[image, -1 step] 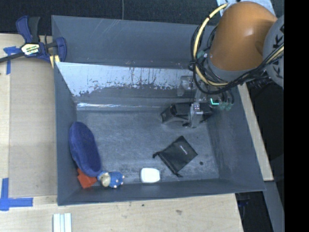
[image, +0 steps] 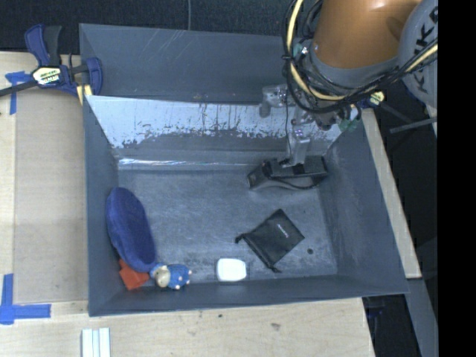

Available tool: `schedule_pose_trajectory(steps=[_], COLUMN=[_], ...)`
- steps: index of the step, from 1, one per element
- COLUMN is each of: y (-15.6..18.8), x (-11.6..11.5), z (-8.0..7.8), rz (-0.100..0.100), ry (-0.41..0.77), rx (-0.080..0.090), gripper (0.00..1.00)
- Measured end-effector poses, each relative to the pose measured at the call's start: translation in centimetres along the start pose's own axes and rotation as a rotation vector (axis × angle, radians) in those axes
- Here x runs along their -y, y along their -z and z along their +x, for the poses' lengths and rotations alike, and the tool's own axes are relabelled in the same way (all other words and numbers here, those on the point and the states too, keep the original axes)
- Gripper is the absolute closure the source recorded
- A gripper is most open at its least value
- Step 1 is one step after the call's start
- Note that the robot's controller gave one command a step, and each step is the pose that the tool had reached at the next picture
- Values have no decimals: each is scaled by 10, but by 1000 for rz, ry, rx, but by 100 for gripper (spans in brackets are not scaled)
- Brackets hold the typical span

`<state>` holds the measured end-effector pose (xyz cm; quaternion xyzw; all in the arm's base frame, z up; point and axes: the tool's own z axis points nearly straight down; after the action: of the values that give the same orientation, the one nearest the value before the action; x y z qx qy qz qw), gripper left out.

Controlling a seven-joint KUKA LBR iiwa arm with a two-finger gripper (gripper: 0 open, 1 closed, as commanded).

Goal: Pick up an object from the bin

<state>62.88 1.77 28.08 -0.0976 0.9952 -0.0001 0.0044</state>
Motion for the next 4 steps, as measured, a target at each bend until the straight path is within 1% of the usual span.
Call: schedule_pose_trajectory(steps=[1,2,3,4], y=[-171,-173,-173,-210], x=[54,63,65,28], z=[42,43,40,22], rz=[-4,-13,-13,-3], ry=[334,298,279,539], rx=[-2,7,12,-2], gripper=[0,0,0,0])
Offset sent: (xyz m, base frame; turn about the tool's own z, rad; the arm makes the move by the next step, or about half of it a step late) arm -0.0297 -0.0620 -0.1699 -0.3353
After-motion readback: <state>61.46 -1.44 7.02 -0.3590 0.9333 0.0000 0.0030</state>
